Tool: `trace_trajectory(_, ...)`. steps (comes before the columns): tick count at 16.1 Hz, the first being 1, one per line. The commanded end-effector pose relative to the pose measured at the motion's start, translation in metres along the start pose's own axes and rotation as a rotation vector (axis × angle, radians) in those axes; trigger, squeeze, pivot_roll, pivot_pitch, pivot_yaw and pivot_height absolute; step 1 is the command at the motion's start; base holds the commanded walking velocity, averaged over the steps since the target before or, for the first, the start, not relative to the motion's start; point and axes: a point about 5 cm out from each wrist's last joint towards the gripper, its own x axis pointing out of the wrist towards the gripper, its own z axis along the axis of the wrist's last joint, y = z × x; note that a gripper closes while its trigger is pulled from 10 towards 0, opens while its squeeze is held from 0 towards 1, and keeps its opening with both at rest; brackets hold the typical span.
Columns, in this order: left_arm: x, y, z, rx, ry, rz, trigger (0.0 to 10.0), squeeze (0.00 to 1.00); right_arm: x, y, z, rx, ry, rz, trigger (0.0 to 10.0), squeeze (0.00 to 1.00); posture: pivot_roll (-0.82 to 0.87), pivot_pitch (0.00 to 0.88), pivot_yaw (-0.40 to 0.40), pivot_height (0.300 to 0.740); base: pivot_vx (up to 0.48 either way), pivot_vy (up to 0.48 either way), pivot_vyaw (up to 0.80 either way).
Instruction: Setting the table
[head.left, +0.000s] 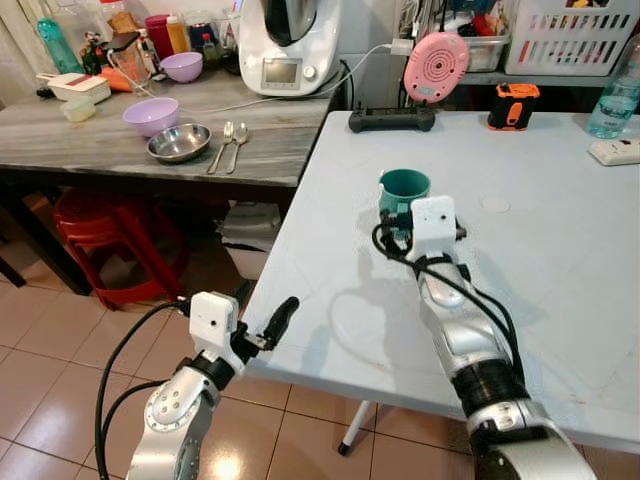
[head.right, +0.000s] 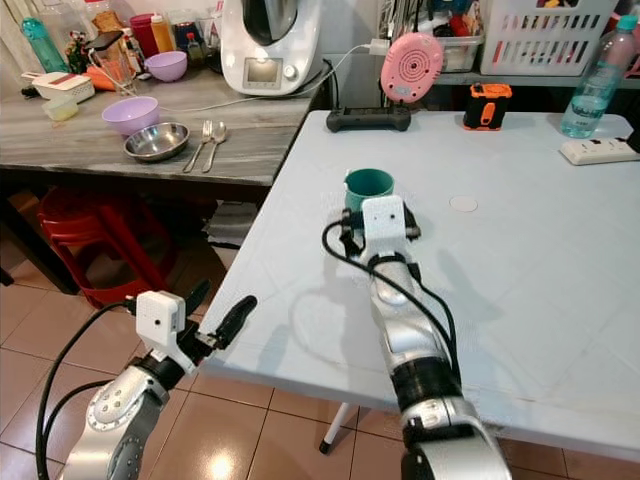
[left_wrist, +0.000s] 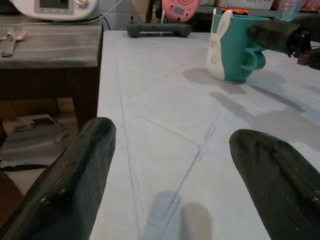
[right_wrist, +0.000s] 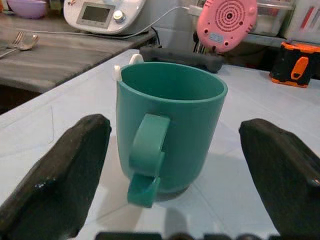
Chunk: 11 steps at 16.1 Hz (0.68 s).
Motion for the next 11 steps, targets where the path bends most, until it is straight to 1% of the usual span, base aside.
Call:
trace_trajectory(1, -0.001, 0.002, -0.001, 0.014, 0.007, -0.007, 10.0, 0.0, 0.004, 0.001, 0.003, -0.004, -0.008, 0.001, 10.0, 0.0, -0.1, 0.009, 0.092, 0.74, 0.0, 0.0, 0.0)
trace_trajectory(2, -0.001, 0.001, -0.001, 0.013, 0.007, -0.008, 10.0, 0.0, 0.005, 0.001, 0.003, -0.003, -0.006, -0.003, 10.0, 0.0, -0.1, 0.009, 0.092, 0.74, 0.0, 0.0, 0.0)
trace_trajectory(3, 0.0, 0.0, -0.001, 0.009, 0.006, -0.015, 10.0, 0.0, 0.01, -0.001, 0.001, 0.009, 0.015, -0.022, 0.0, 0.0, -0.1, 0.01, 0.091, 0.74, 0.0, 0.0, 0.0)
trace_trajectory(11, 0.003, -0.006, 0.001, -0.009, -0.004, -0.034, 10.0, 0.0, 0.013, -0.012, -0.006, -0.014, 0.026, -0.051, 0.0, 0.0, -0.11, 0.013, 0.09, 0.74, 0.0, 0.0, 0.0)
